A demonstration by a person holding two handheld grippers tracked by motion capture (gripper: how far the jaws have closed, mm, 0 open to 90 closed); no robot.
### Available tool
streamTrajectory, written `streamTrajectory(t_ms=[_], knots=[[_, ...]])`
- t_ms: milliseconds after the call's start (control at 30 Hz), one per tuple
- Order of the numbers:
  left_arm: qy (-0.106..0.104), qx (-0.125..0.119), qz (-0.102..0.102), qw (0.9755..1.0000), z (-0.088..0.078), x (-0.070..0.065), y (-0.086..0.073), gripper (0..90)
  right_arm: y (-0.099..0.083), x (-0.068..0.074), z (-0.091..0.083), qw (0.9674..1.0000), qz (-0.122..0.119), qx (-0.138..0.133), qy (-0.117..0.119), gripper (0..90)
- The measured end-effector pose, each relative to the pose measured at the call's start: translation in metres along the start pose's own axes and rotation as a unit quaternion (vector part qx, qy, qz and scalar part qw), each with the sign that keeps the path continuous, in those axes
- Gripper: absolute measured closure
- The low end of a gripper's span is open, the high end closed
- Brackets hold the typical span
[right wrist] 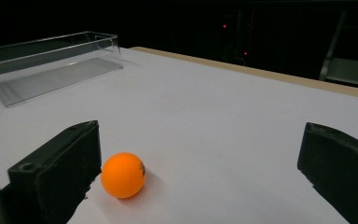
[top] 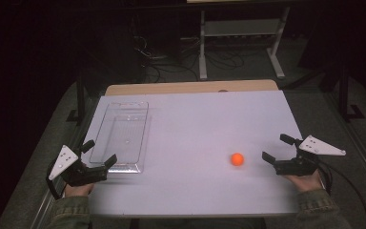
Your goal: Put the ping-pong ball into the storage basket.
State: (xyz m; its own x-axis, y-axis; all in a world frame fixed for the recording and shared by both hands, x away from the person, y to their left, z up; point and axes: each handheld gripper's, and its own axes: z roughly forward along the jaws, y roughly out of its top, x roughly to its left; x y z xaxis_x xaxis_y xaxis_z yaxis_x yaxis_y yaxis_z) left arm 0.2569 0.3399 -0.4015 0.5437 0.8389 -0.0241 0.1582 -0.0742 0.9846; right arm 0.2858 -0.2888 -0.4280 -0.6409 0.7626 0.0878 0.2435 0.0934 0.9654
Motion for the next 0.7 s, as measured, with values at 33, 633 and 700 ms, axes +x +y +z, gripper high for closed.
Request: streamTrajectory(t_ms=[33, 633, 700], knots=[[-0.001, 0.000, 0.000, 1.0000, 0.0006, -0.0007, 0.0003, 0.0, -0.0001, -0.0001, 0.0000, 1.0000, 0.001, -0.001, 0.000, 0.0], [-0.012, 0.020, 0.019, 0.9995, 0.0089, -0.0092, 0.0077, 0.0, -0.0010, -0.0013, 0.0011, 1.0000, 0.005, 0.002, 0.000, 0.0], [-0.013, 0.019, 0.020, 0.9995, 0.0095, -0.0099, 0.0090, 0.0, -0.0010, -0.0013, 0.0011, 1.0000, 0.005, 0.001, -0.001, 0.0]])
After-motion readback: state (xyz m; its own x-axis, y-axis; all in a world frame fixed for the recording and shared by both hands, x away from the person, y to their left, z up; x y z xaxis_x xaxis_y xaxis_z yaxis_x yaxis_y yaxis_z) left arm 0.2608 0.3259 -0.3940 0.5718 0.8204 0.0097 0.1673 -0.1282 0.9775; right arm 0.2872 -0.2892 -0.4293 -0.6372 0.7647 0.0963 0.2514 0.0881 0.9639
